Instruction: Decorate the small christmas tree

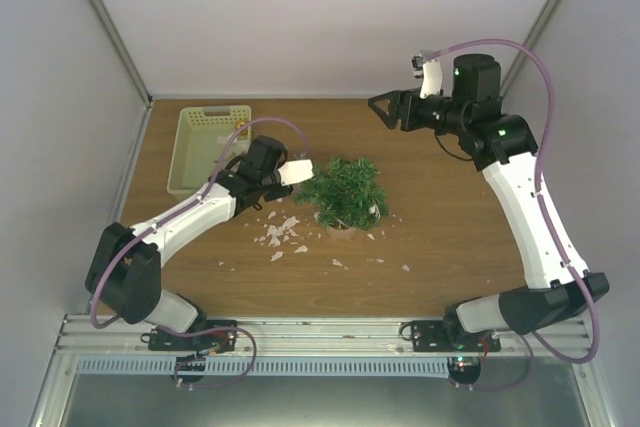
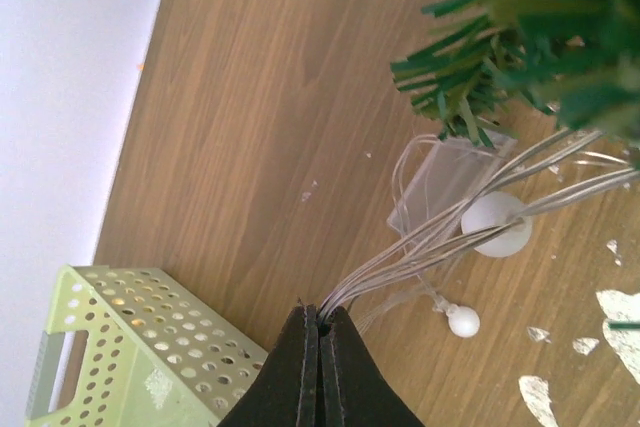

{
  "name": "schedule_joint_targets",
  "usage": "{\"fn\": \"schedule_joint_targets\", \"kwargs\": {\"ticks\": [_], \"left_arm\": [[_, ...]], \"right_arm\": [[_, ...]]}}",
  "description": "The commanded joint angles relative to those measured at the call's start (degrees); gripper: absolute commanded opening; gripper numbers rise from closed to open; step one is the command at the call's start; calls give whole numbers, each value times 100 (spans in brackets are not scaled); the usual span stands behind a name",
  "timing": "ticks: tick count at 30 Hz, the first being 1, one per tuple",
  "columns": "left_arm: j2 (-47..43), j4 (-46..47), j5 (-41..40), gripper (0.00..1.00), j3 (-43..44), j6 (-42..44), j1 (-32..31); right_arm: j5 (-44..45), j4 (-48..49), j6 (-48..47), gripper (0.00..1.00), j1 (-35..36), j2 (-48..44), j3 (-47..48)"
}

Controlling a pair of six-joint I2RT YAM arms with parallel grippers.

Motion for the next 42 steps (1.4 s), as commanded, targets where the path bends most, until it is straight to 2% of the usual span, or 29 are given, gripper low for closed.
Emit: {"fn": "schedule_joint_targets", "kwargs": {"ticks": [1,7,10,15,19,21,24,32,42], "left_arm": [[168,514,-28,0,319,0,59],[163,636,-52,0,375,-81,90],[60,679,-63,0,335,-74,107],[-162,752,3,0,275,-64,116],[-225,772,43,0,278,-48,114],[-225,773,59,0,294,-70,117],[-237,773,100,0,297,-92,116],[-274,765,154,0,274,-97,117],[-250,817,159,0,335,-130,117]], "right_arm": [[-186,171,-118,72,-93,30,23],[-417,145,-217,73,-277,202,180],[-843,-23,-355,73,-515,525,500],[-2140,-309,-433,71,-1010,1445,1247],[-2995,-530,-470,70,-1143,2424,2133],[-3346,-404,-372,66,-1168,2796,2245],[-3580,-409,-388,61,-1158,3132,2317],[-3579,-773,-1190,69,-1172,3336,2424],[-4057,-1187,-2346,66,-1151,4484,2140]]}}
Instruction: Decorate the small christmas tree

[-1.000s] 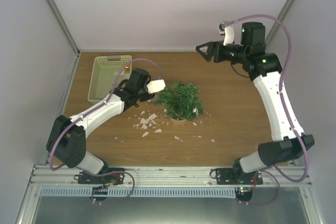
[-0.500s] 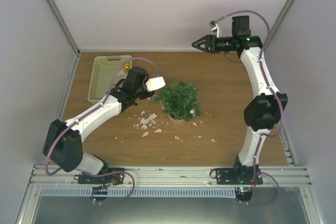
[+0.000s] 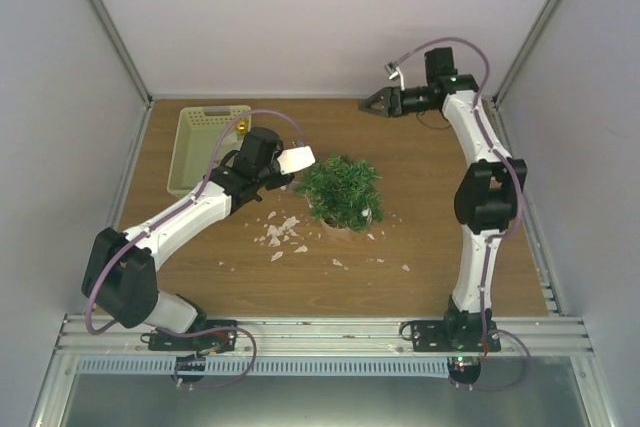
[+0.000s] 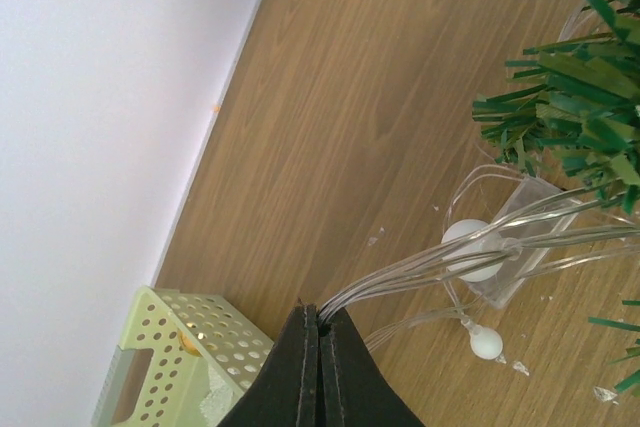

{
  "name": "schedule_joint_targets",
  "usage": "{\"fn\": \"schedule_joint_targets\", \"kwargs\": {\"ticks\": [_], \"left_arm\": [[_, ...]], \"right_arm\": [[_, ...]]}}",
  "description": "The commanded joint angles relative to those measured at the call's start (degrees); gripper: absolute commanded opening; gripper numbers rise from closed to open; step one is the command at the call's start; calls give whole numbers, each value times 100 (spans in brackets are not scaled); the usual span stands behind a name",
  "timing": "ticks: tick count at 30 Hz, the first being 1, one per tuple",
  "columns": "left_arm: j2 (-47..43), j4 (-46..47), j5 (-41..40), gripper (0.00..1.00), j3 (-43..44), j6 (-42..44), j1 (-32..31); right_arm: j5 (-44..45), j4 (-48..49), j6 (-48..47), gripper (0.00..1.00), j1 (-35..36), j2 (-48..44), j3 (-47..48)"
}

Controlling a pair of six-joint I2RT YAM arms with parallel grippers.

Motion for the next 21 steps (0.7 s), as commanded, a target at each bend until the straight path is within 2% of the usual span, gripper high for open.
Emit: {"fn": "schedule_joint_targets", "kwargs": {"ticks": [1,6,14,21], "left_arm": [[-140,364,122,0,112,-134,36],[-80,453,98,0,104,-137,36],[33,761,6,0,49,-9,57],[172,1000,40,0,76,19,92]], "right_arm": [[-322,-312,-716,66,11,446,-266],[-131,-368,-966,66,123,571,-548],[-111,94,-817,65,326,580,-1108],[-337,417,-755,64,454,821,-1111]]}}
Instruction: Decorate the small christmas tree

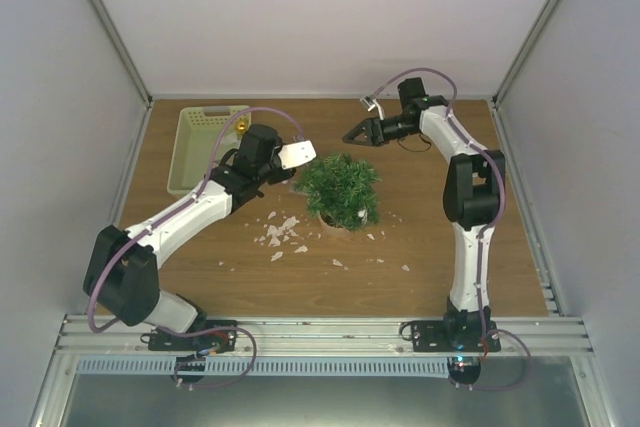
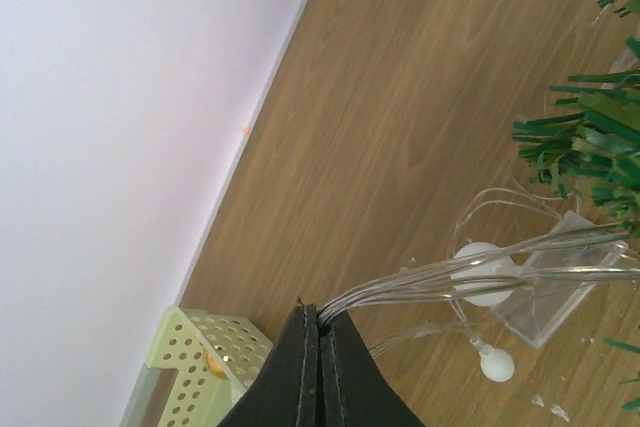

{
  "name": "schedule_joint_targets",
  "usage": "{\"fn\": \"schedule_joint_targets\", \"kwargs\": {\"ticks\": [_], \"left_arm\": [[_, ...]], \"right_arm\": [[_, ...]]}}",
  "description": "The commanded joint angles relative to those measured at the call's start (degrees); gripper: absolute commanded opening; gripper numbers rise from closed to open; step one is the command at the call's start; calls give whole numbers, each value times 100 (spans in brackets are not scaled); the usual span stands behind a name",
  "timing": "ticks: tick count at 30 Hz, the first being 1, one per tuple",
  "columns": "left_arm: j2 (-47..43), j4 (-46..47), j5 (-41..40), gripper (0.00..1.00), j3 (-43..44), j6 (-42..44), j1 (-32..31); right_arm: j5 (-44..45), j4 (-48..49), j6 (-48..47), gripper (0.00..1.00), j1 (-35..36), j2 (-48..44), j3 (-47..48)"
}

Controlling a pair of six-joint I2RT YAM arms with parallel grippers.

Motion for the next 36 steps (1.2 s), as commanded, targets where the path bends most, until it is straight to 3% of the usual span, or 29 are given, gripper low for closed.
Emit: {"fn": "schedule_joint_targets", "kwargs": {"ticks": [1,10,20,28,36], "left_arm": [[136,574,53,0,85,-1,67],[360,757,139,0,323,-141,71],[465,715,251,0,516,-290,67],[520,801,325,0,584,-327,71],[724,969,395,0,583,-319,79]], "right_arm": [[-298,466,48,64,64,224,36],[-638,1333,407,63,65,719,92],[-764,1383,455,63,116,1366,723],[-979,1031,150,63,223,1706,1103],[-651,-163,-1020,63,376,1888,1187]]}}
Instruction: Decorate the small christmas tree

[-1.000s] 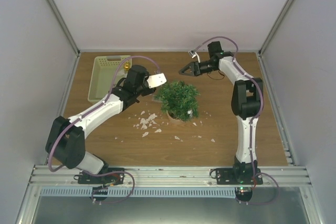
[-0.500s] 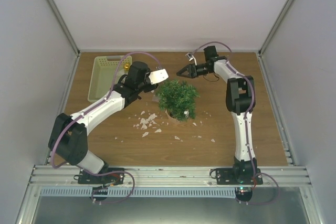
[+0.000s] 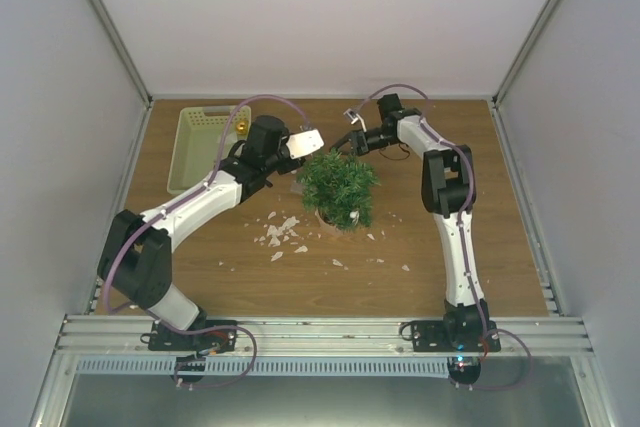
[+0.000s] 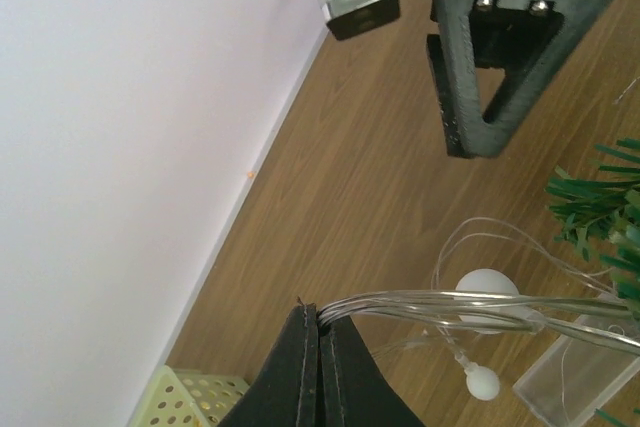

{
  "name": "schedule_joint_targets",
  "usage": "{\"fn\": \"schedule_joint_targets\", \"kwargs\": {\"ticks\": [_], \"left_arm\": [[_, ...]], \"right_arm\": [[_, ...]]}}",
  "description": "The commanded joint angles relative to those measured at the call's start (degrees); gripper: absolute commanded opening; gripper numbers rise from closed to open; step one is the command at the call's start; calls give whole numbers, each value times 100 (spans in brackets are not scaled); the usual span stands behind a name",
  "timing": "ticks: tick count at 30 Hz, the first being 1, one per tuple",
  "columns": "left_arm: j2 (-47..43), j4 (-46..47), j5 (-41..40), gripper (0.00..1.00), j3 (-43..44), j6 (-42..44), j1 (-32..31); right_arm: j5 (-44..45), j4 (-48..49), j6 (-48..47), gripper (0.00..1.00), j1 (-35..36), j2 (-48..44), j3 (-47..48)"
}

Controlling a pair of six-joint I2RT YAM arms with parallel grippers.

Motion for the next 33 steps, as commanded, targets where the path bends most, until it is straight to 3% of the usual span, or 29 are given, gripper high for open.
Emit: {"fn": "schedule_joint_targets", "kwargs": {"ticks": [1,21,33], "left_arm": [[132,535,107,0,129,-63,40],[225,733,236,0,314,-166,69],[297,768,322,0,386,-247,69]], "right_arm": [[110,-814,-868,63,118,130,112],[249,-1299,-1367,63,278,194,70],[-81,-644,-865,62,441,229,51]]}}
